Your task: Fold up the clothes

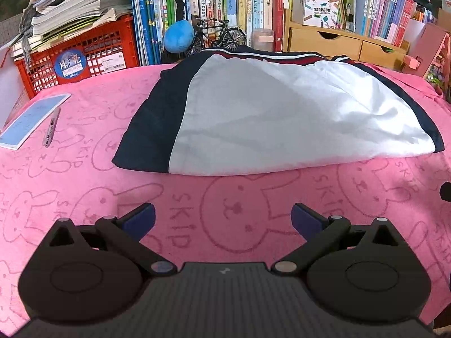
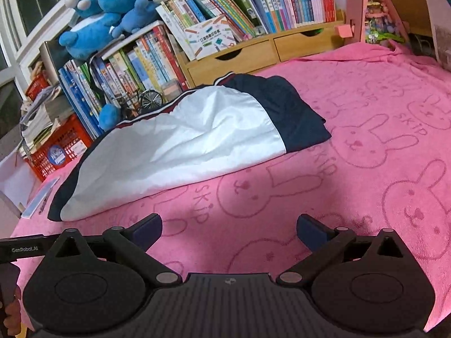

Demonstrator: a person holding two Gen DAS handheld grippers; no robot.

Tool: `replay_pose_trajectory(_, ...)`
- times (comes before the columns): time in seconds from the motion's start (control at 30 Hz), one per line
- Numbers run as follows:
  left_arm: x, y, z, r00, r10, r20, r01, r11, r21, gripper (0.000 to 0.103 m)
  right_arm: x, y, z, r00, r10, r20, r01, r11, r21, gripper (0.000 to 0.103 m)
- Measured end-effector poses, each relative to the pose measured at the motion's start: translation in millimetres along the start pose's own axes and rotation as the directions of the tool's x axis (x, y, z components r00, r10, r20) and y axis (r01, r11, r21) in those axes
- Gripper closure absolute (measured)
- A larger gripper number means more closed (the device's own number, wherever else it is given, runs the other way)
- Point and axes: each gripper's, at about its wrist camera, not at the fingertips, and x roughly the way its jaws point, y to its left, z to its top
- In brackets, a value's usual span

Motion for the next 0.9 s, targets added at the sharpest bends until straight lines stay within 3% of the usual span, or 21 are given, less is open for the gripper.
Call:
replay_pose_trajectory(0.23, 7.3, -7.4, 23.7, 0.999, -0.003, 0.050, 0.004, 1.000, -0.007, 0.000, -0.5, -7.3, 10.9, 0.998, -0.048, 0.048, 0.048, 0.999, 0.002, 0.000)
replay_pose_trajectory(0.47, 34.7, -33.3, 54.4, 0.993, -0.025, 0.112, 0.027, 0.999, -0.016, 0.000, 6.4, -51.5, 39.9, 0.988, -0.114, 0.102, 0.103, 0.989, 0.106, 0.000)
replay_pose_trajectory(0.67, 69.8, -60.2, 45.3, 0.997, 0.004, 0.078, -0.008, 0.999, 0.040, 0.000, 40.5, -68.2, 61.2, 0.997, -0.006, 0.081, -0.011, 0.978, 0.207, 0.000)
replay_pose_trajectory(0.9, 77.1, -54.6, 33.4, 0.993, -0.026, 0.111, 0.023, 0.999, 0.035, 0.000, 74.2, -59.5, 78.8, 0.994, 0.013, 0.112, -0.036, 0.978, 0.208, 0.000)
